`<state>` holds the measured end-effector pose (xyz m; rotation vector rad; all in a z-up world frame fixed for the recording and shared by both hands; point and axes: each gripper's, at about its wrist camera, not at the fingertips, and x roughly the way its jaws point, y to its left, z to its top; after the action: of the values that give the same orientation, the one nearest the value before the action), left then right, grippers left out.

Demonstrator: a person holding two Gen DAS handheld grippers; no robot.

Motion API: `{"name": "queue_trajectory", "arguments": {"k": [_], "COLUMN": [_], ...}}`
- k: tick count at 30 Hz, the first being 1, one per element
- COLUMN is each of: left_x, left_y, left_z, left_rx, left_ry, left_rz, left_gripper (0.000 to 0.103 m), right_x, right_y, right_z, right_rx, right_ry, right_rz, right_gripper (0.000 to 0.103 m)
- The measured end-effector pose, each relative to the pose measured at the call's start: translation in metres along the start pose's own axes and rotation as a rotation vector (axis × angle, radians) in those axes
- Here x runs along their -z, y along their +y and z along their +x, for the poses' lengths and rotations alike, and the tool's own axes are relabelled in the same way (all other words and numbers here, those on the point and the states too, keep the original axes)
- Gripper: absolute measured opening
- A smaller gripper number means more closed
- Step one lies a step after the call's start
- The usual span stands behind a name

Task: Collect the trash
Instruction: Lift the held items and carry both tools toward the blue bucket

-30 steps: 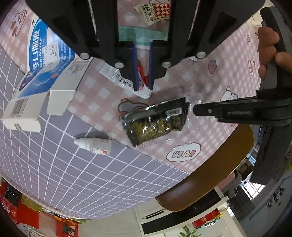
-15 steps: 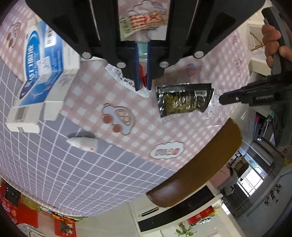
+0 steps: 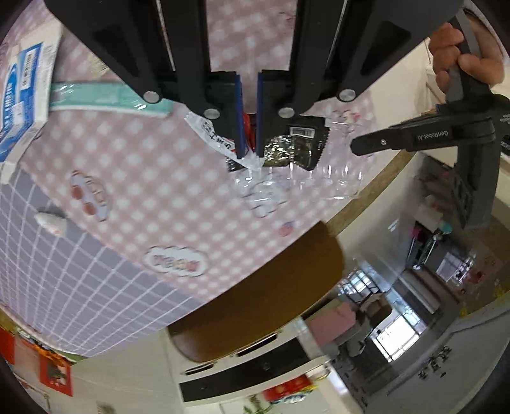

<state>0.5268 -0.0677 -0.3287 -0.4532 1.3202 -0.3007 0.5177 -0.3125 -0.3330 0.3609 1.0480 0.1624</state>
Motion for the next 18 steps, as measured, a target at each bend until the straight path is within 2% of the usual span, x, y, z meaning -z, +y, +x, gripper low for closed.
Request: {"name": "queue_trajectory", "arguments": {"k": [8, 18], "left_x": [0.021, 0.066], "left_y": [0.067, 0.196], "left_z": [-0.056, -0.138], "left_rx": [-0.025, -0.136], "left_ry": [-0.05, -0.114], "left_rz": [-0.06, -0.194], "left_gripper": [0.007, 0.007], "right_x": [0.018, 0.066], "right_y": [0.079, 0.224], "right_z": [0.011, 0.042], "right_rx": [-0.081, -0.234], "right_ry": [0.042, 0.131], "right_rz": [-0.075, -0.207], "right_gripper": [0.007, 0.007]}}
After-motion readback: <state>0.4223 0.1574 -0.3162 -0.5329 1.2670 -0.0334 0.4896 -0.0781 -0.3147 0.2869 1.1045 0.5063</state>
